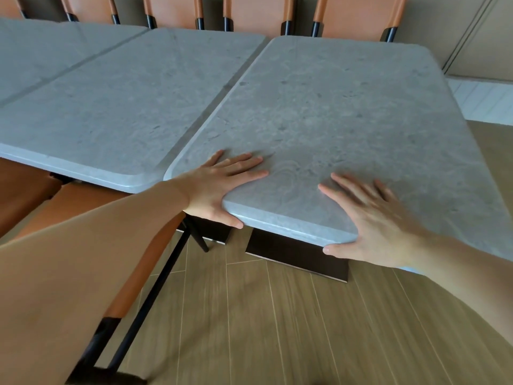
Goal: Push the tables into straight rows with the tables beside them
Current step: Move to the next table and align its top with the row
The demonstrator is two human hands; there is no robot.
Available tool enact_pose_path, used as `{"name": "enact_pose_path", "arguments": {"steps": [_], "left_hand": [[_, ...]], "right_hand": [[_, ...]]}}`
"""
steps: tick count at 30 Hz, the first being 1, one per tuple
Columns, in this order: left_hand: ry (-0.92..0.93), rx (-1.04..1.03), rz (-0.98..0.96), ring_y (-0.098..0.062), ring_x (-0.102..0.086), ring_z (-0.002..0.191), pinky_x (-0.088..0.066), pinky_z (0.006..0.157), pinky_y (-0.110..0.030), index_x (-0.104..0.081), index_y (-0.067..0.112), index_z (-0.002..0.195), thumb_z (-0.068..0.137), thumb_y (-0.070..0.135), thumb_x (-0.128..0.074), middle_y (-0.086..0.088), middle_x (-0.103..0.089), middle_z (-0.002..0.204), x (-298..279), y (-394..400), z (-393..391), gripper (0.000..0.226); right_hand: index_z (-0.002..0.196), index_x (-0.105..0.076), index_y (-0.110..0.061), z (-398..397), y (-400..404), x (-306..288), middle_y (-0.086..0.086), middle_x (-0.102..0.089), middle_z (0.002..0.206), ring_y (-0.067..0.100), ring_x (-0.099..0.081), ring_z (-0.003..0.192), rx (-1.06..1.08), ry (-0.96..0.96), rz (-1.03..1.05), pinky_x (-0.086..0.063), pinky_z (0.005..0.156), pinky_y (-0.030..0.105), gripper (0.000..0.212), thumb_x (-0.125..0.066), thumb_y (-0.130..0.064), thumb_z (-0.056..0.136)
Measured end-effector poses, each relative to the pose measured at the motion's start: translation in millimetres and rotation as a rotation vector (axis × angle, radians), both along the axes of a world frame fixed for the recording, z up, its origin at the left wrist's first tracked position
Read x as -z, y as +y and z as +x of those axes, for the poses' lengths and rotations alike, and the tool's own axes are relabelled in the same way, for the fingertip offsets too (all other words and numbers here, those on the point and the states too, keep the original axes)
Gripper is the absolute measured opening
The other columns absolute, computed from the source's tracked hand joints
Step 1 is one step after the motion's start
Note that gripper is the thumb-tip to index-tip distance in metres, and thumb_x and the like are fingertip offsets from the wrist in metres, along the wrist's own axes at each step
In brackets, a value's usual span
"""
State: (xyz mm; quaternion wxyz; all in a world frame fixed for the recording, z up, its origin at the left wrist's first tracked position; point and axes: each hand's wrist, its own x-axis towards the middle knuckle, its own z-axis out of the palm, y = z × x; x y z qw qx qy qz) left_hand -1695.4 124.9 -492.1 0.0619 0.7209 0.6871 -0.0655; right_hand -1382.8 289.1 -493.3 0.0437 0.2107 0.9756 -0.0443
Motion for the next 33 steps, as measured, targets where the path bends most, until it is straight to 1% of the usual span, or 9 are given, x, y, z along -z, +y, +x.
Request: {"name": "enact_pose_path", "arguments": {"steps": [4, 8, 11, 18, 21, 24, 29, 33], "left_hand": [[-0.001, -0.010, -0.018, -0.006, 0.026, 0.152, 0.012, 0.125, -0.053, 0.013, 0.048, 0.156, 0.072, 0.084, -0.058, 0.016, 0.021, 0.167, 2, -3, 0, 0.116], [0.017, -0.002, -0.031, -0.005, 0.030, 0.149, 0.011, 0.125, -0.053, 0.015, 0.048, 0.156, 0.073, 0.084, -0.058, 0.017, 0.026, 0.165, 0, 1, 0, 0.117], [0.013, -0.011, -0.031, -0.004, 0.031, 0.149, 0.014, 0.124, -0.052, 0.016, 0.049, 0.156, 0.072, 0.084, -0.059, 0.019, 0.028, 0.164, -1, -1, 0, 0.117], [0.024, 0.001, -0.044, -0.004, 0.031, 0.149, 0.012, 0.124, -0.054, 0.018, 0.050, 0.155, 0.072, 0.082, -0.057, 0.018, 0.027, 0.164, -4, 10, -4, 0.116], [0.018, -0.002, -0.043, -0.004, 0.030, 0.149, 0.013, 0.124, -0.052, 0.017, 0.051, 0.155, 0.072, 0.081, -0.059, 0.017, 0.026, 0.165, -4, 17, -7, 0.116], [0.024, -0.010, -0.039, -0.004, 0.030, 0.149, 0.013, 0.125, -0.051, 0.015, 0.050, 0.156, 0.072, 0.081, -0.060, 0.017, 0.025, 0.165, -4, 20, -9, 0.116], [0.015, -0.008, -0.036, -0.004, 0.027, 0.151, 0.011, 0.125, -0.051, 0.016, 0.050, 0.155, 0.071, 0.083, -0.057, 0.017, 0.022, 0.166, -7, 20, -10, 0.116], [0.013, -0.002, -0.014, -0.005, 0.024, 0.152, 0.009, 0.126, -0.051, 0.016, 0.051, 0.154, 0.068, 0.087, -0.050, 0.016, 0.019, 0.167, -3, 20, -13, 0.114]], "right_hand": [[0.160, -0.002, -0.042, -1, -2, 0, -0.008, 0.004, 0.170, 0.015, -0.001, 0.157, -0.013, 0.007, -0.012, -0.003, 0.126, 0.047, 0.116, -0.036, -0.092, 0.061], [0.160, -0.004, -0.042, 1, 0, 0, -0.010, 0.004, 0.170, 0.014, -0.002, 0.157, -0.008, 0.029, -0.033, 0.001, 0.125, 0.044, 0.115, -0.043, -0.091, 0.064], [0.159, 0.003, -0.045, -2, 2, -3, -0.013, 0.012, 0.169, 0.010, 0.006, 0.156, -0.016, 0.009, -0.035, 0.004, 0.126, 0.043, 0.115, -0.043, -0.091, 0.064], [0.156, 0.008, -0.050, -6, 11, -3, -0.016, 0.017, 0.167, 0.005, 0.015, 0.154, -0.003, 0.021, -0.065, 0.009, 0.126, 0.040, 0.114, -0.043, -0.091, 0.063], [0.156, 0.011, -0.049, -9, 17, -4, -0.017, 0.021, 0.166, 0.003, 0.020, 0.153, -0.001, -0.001, -0.039, 0.011, 0.125, 0.038, 0.114, -0.041, -0.092, 0.064], [0.157, 0.011, -0.048, -12, 20, -5, -0.017, 0.020, 0.167, 0.003, 0.022, 0.152, 0.012, -0.002, -0.039, 0.012, 0.126, 0.038, 0.115, -0.039, -0.093, 0.064], [0.157, 0.010, -0.047, -14, 20, -8, -0.015, 0.017, 0.168, 0.006, 0.016, 0.154, 0.012, -0.011, -0.042, 0.008, 0.127, 0.040, 0.116, -0.031, -0.096, 0.060], [0.159, -0.002, -0.045, -15, 19, -4, -0.012, 0.004, 0.170, 0.010, 0.004, 0.156, 0.011, 0.029, -0.053, 0.000, 0.127, 0.043, 0.117, -0.034, -0.095, 0.058]]}}
